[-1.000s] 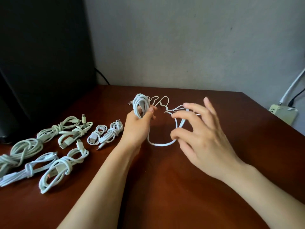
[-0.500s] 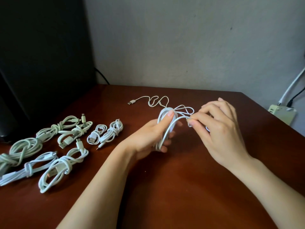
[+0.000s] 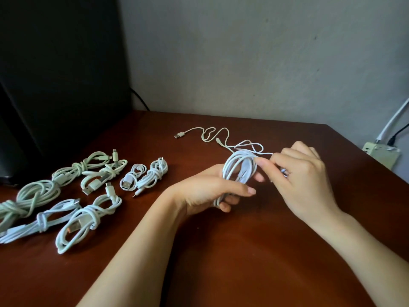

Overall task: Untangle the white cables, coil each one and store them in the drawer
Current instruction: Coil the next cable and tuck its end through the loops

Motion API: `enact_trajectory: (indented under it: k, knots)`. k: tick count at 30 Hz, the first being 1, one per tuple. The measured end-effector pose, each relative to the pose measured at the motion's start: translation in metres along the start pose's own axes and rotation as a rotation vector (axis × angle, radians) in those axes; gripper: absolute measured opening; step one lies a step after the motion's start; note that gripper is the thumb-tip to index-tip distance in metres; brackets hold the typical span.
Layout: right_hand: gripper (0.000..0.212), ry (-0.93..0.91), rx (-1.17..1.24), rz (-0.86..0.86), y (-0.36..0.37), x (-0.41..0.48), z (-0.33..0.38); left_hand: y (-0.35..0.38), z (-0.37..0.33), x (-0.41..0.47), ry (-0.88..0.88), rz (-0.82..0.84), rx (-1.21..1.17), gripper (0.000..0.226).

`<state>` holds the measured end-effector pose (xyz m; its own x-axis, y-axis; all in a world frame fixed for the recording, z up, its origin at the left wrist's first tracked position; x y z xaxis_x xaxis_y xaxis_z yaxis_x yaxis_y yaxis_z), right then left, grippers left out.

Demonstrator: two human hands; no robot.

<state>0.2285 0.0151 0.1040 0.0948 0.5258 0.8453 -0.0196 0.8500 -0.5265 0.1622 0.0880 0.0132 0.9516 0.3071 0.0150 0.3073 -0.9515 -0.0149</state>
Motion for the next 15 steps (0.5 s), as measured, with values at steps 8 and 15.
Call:
enact_trajectory:
  k: [8, 15]
  knots:
    - [0.054, 0.127, 0.244, 0.062, 0.002, -0.003, -0.013, 0.002, -0.018, 0.004, 0.123, 0.008, -0.355, 0.033]
    - [0.018, 0.571, 0.57, 0.166, 0.029, -0.013, -0.057, 0.0, -0.028, 0.002, 0.2, 0.075, -0.585, 0.043]
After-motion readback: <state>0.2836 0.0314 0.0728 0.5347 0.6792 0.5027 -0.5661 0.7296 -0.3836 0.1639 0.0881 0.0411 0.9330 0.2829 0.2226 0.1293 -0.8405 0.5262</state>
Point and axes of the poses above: each hand's wrist, its own x-axis towards the middle knuckle, its own y-axis out of the palm, z = x × y, the point moved 10 cm from there along x, towards the middle knuckle, and after that the axes turned 4 degrees about y, right-handed, at the moved point
